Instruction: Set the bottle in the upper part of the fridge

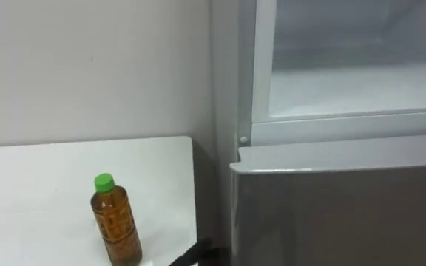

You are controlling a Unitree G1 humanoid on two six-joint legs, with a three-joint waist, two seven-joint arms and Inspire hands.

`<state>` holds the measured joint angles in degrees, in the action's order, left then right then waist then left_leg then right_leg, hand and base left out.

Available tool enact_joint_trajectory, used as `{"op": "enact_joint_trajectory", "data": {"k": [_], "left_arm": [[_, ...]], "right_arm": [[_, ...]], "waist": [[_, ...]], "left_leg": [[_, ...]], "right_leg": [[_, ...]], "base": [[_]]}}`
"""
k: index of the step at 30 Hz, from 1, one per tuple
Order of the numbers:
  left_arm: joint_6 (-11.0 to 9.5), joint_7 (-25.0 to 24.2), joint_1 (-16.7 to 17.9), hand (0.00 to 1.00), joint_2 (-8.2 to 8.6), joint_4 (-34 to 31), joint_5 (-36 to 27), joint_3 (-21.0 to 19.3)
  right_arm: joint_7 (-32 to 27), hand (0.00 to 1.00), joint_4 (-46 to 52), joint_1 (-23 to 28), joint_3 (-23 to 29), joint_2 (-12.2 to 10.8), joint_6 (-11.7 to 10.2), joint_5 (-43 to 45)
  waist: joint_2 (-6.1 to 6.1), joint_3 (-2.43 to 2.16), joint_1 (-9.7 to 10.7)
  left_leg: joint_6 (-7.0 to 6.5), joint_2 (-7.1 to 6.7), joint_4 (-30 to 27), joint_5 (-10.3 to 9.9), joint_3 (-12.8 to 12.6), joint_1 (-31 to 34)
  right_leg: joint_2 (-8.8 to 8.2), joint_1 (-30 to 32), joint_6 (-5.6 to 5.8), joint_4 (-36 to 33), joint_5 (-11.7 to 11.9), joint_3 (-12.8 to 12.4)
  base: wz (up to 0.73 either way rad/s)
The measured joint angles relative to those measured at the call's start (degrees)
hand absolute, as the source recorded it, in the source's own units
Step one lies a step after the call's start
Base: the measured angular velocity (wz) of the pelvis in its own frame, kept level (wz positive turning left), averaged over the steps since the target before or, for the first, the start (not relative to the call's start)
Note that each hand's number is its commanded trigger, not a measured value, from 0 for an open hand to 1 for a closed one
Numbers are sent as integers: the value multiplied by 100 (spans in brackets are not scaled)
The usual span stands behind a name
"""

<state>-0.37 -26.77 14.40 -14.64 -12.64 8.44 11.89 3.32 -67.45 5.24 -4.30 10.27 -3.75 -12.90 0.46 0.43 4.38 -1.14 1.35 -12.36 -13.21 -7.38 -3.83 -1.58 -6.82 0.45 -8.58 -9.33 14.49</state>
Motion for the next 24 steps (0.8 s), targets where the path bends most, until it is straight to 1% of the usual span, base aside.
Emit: {"op": "enact_joint_trajectory", "data": {"k": [1, 3, 4, 5, 6, 7, 8, 9, 10, 11, 13, 14, 15, 16, 17, 18, 19, 20, 21, 22, 23, 24], "left_arm": [[6, 25, 160, 0, -12, 70, 104, -67], [0, 107, 310, 0, -17, 267, 307, -136], [-97, 201, 380, 0, -8, 398, 398, -166], [-159, 250, 400, 0, -1, 411, 440, -163], [-296, 342, 433, 0, 22, 599, 520, -160], [-562, 440, 521, 0, 53, 895, 569, -156], [-677, 489, 533, 0, 88, 1010, 574, -156], [-889, 602, 552, 0, 131, 1266, 584, -154], [-1001, 727, 604, 0, 134, 1527, 582, -166], [-1184, 828, 648, 0, 145, 1659, 561, -173], [-1564, 1091, 683, 0, 287, 1998, 551, -179], [-1650, 1140, 694, 0, 290, 2077, 513, -180], [-1840, 1232, 784, 0, 286, 2232, 283, -236], [-1997, 1325, 881, 0, 285, 2481, 24, -356], [-2023, 1396, 904, 0, 284, 2742, -55, -452], [-2337, 1466, 1002, 0, 242, 3064, -395, -624], [-2292, 1668, 1012, 0, 202, 3651, -592, -872], [-2218, 1778, 1012, 0, 173, 4009, -680, -1020], [-1992, 2061, 997, 0, 102, 4826, -687, -1292], [-1729, 2390, 983, 0, 75, 5677, -657, -1523], [-1607, 2548, 962, 0, 65, 6004, -628, -1599], [-1453, 2806, 1041, 0, 55, 6516, -446, -1696]], "right_arm": [[3, 0, 3, 1, 1, -1, 0, 4], [1, 0, 5, 3, 6, 2, -1, 33], [-5, 0, 43, 15, 9, 1, -1, 137], [-6, 0, 75, 36, 9, 3, -4, 172], [-5, 0, 82, 58, 10, 13, -14, 194], [-7, 0, 80, 96, 11, 29, -46, 196], [-10, 0, 81, 127, 12, 39, -64, 198], [-22, 0, 92, 171, 20, 50, -65, 198], [-18, 0, 140, 203, 56, 52, -63, 198], [-16, 0, 206, 244, 78, 52, -62, 198], [-22, 0, 349, 393, 222, 65, -66, 193], [-27, 0, 374, 424, 262, 66, -67, 193], [-51, 0, 454, 484, 350, 69, -94, 194], [-95, 0, 486, 537, 413, 77, -182, 198], [-117, 0, 486, 550, 462, 75, -209, 198], [-149, 0, 481, 602, 561, 67, -265, 198], [-192, 0, 476, 638, 580, 83, -298, 200], [-199, 0, 474, 643, 585, 82, -299, 196], [-200, 0, 479, 661, 578, 74, -302, 192], [-196, 0, 489, 702, 568, 47, -309, 193], [-195, 0, 492, 730, 568, 28, -315, 197], [-193, 0, 480, 782, 570, -3, -317, 189]], "waist": [[-2, 1, 1], [-13, 6, -33], [1, -3, -55], [-24, 6, -67], [-21, -19, -109], [20, -53, -128], [32, -67, -147], [41, -65, -177], [41, -67, -192], [35, -70, -199], [7, -88, -296], [6, -88, -321], [2, -91, -338], [3, -91, -355], [6, -91, -366], [-4, -97, -423], [-5, -97, -487], [-10, -99, -488], [-30, -106, -484], [-68, -114, -480], [-89, -114, -478], [-80, -104, -484]], "left_leg": [[-3, -8, -51, -3, 7, 18], [-11, -30, -38, -7, 23, 29], [-16, -39, -36, -11, 23, 39], [-19, -39, -37, -8, 23, 37], [-24, -39, -38, -3, 20, 32], [-25, -39, -42, -2, 19, 1], [-25, -38, -42, -2, 15, -15], [-18, -38, -30, 3, 9, -63], [-11, -42, -26, 7, -1, -88], [-8, -52, -27, 8, -6, -91], [14, -57, -27, 21, -2, -106], [16, -56, -26, 22, 3, -113], [23, -55, -15, 25, 10, -123], [33, -53, 15, 32, 9, -144], [38, -51, 18, 34, 9, -149], [42, -46, 24, 32, 9, -155], [52, -40, 5, 26, 11, -154], [59, -36, -4, 22, 17, -146], [76, -27, -42, 10, 29, -136], [84, -25, -49, 5, 48, -130], [86, -27, -50, 3, 66, -126], [83, -33, -80, -16, 118, -94]], "right_leg": [[-9, -8, 8, -3, -12, -5], [-29, -15, 3, -4, -39, -6], [-37, -15, -9, -6, -61, -11], [-38, -15, -8, -8, -63, -10], [-40, -21, -14, -9, -68, -4], [-36, -55, -17, -6, -70, -9], [-34, -64, -20, -9, -72, -14], [-32, -66, -27, -16, -81, -22], [-32, -75, -41, -20, -104, -15], [-30, -71, -46, -26, -115, -10], [-17, -89, -60, -30, -131, 0], [-10, -93, -64, -28, -133, -9], [-3, -98, -71, -27, -142, -11], [3, -104, -75, -16, -144, -5], [5, -106, -80, -13, -147, -3], [15, -104, -90, -11, -154, -1], [23, -95, -99, -6, -160, 0], [28, -91, -103, -3, -164, 7], [38, -85, -111, 0, -168, 15], [43, -101, -112, 2, -169, 41], [42, -106, -112, 6, -169, 57], [40, -109, -108, 8, -171, 67]], "base": [[12], [8], [4], [0], [-3], [-3], [-3], [0], [0], [0], [3], [0], [0], [-3], [0], [0], [0], [0], [6], [8], [13], [11]]}}
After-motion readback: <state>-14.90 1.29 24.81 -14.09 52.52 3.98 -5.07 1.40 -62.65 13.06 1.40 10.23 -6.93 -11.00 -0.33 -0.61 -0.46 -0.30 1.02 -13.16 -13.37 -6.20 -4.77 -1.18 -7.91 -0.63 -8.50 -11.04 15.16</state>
